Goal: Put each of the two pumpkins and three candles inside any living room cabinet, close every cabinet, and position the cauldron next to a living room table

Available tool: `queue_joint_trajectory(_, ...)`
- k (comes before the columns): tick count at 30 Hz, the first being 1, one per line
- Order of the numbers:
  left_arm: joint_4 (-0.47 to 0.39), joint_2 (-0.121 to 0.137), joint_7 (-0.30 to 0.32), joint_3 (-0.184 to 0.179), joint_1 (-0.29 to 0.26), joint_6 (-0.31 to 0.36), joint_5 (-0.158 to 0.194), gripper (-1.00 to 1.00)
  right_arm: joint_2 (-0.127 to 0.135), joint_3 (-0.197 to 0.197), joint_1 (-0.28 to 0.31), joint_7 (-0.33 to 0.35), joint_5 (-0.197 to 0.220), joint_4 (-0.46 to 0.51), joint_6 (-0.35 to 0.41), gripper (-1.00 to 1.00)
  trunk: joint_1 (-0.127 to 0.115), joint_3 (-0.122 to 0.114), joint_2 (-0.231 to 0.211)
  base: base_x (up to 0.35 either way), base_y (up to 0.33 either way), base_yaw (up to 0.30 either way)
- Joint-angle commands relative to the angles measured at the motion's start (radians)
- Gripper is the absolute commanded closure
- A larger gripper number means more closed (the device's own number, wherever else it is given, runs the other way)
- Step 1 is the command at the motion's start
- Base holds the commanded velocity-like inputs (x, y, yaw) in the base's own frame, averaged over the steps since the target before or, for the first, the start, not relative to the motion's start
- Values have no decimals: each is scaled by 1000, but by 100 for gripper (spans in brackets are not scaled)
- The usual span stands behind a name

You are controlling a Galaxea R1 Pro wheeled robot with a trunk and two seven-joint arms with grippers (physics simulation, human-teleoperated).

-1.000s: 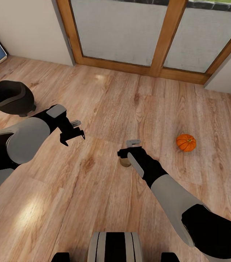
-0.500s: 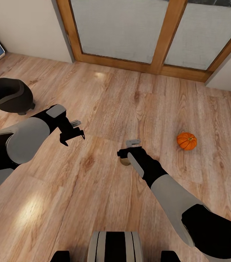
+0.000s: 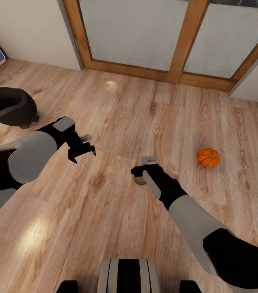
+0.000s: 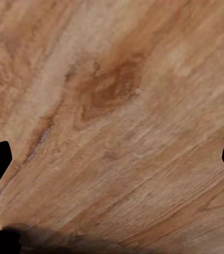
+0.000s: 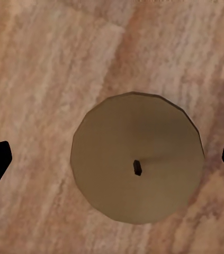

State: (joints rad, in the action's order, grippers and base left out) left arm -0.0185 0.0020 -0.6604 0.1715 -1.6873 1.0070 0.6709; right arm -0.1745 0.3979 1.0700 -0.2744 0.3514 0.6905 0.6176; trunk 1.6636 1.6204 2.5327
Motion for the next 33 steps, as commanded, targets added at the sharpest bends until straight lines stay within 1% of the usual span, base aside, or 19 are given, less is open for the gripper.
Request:
queue_joint_trajectory(1,-1,0,-10,8,0,2,2,-100,0,3,1,-9,10,0,0,-100,0,1,0,0,0,0)
queue_joint_trajectory(6,-1,1,-11,8,0,2,2,-100,0,3,1,-13,8,-3,-34,-100,0,1,0,0,0,0)
queue_joint_trajectory(11,-1,2,-11,8,0,2,2,-100,0,2,1,-15,6,-4,-47,-100,0,1,0,0,0,0)
queue_joint_trajectory(20,-1,5,-13,8,0,1,2,-100,0,3,1,-15,5,-5,-50,-100,0,1,0,0,0,0)
queue_joint_trajectory(26,-1,11,-15,8,0,1,2,-100,0,3,1,-16,5,-17,-51,-100,0,1,0,0,0,0)
queue_joint_trajectory(32,-1,12,-17,8,1,-2,2,-100,0,4,0,-16,6,-31,-55,-100,3,24,2,0,0,0)
queue_joint_trajectory(33,-1,12,-16,8,1,-2,2,-100,0,4,0,-16,6,-31,-55,-100,3,24,2,0,0,0)
